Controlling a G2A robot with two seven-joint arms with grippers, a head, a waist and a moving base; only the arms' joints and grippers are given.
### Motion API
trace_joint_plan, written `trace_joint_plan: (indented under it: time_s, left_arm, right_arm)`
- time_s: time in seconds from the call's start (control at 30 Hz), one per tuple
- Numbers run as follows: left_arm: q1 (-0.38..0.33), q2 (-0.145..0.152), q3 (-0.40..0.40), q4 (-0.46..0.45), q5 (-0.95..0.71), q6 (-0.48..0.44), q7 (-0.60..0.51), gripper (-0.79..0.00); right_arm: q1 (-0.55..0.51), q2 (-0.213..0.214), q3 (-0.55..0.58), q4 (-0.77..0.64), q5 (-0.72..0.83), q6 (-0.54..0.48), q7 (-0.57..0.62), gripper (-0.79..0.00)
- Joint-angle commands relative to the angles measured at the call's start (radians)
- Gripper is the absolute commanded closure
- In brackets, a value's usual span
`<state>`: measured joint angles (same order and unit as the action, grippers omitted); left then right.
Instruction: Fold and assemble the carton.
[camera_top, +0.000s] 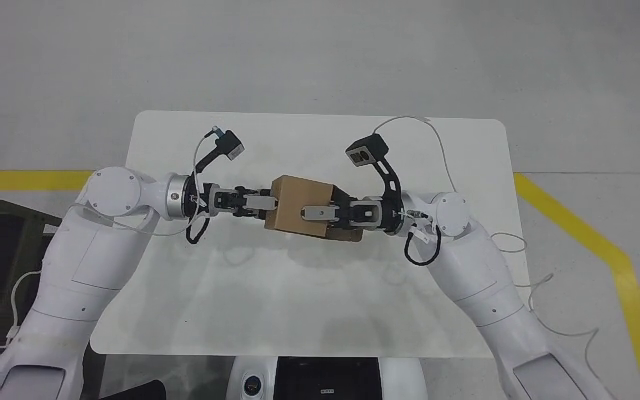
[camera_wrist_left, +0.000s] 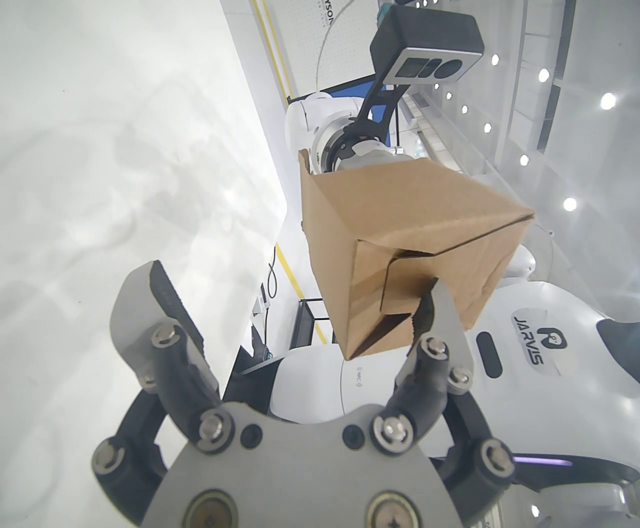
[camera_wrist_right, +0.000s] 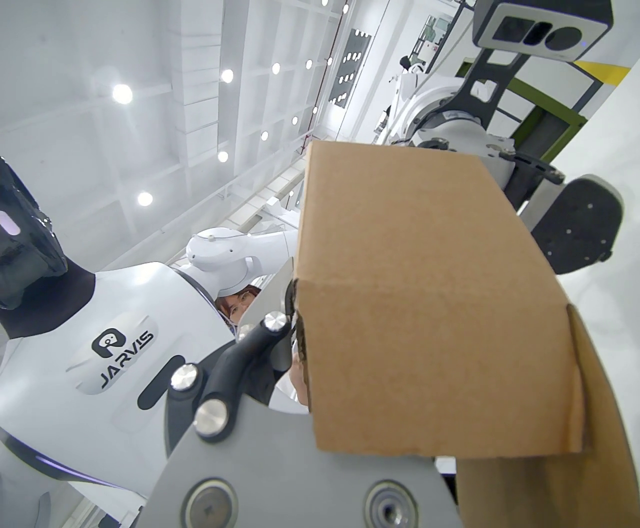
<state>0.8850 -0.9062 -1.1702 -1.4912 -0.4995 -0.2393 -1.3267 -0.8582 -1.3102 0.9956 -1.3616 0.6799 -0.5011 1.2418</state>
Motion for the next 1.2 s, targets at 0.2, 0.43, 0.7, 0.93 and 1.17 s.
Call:
trace_joint_plan:
  time_s: [0.2,0.43,0.7,0.93,1.17]
  left_arm:
    - [-0.007,-0.007,0.023,0.003,-0.002,-0.001,0.005,-0.785]
    - [-0.016,-0.012,0.036,0.003,-0.007,0.000,0.003,-0.785]
    - [-0.022,-0.015,0.043,0.003,-0.006,-0.002,-0.002,-0.785]
    - [-0.025,-0.018,0.047,0.003,-0.005,-0.002,-0.004,-0.785]
    - [-0.027,-0.020,0.051,0.003,-0.002,-0.002,-0.005,-0.785]
  right_arm:
    - [-0.002,-0.001,0.004,-0.003,0.018,-0.005,0.008,0.000]
    - [-0.002,-0.003,0.006,-0.001,0.022,-0.005,0.014,0.000]
    - [-0.006,-0.003,0.011,-0.001,0.021,-0.003,0.015,0.000]
    - [-0.007,-0.003,0.013,0.001,0.020,-0.001,0.018,0.000]
    - [-0.007,-0.004,0.014,0.004,0.020,0.000,0.019,0.000]
